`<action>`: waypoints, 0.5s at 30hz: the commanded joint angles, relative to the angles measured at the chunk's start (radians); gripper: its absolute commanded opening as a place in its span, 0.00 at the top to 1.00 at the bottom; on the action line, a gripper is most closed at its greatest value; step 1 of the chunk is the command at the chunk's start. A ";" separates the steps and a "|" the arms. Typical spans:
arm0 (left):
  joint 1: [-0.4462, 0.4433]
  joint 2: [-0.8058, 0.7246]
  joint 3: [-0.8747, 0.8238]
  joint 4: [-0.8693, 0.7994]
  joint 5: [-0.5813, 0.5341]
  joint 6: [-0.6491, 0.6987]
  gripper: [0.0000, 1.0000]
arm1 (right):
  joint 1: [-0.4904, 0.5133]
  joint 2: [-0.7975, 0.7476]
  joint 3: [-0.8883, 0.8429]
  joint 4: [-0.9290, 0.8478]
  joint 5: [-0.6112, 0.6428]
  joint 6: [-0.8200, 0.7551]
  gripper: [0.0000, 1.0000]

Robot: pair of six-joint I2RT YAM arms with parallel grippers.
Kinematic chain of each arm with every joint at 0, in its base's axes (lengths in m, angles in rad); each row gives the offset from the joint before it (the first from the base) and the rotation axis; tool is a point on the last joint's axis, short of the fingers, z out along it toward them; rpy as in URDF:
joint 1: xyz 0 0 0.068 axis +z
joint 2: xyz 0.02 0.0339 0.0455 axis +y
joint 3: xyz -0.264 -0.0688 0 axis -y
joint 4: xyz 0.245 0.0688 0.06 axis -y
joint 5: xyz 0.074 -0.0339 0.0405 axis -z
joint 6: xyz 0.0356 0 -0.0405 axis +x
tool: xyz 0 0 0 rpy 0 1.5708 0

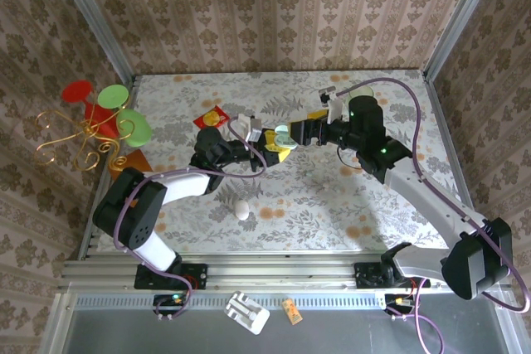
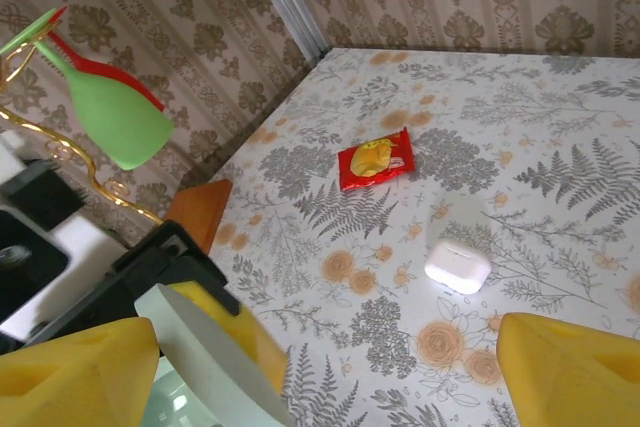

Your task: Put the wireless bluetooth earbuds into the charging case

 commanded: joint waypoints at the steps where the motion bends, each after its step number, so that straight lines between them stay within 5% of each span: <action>1: -0.006 -0.050 0.001 0.069 0.030 0.025 0.89 | -0.003 0.016 0.042 -0.068 0.027 0.008 0.11; 15: 0.008 -0.050 -0.026 0.076 -0.062 0.077 0.90 | -0.001 -0.048 0.071 -0.090 -0.070 0.055 0.10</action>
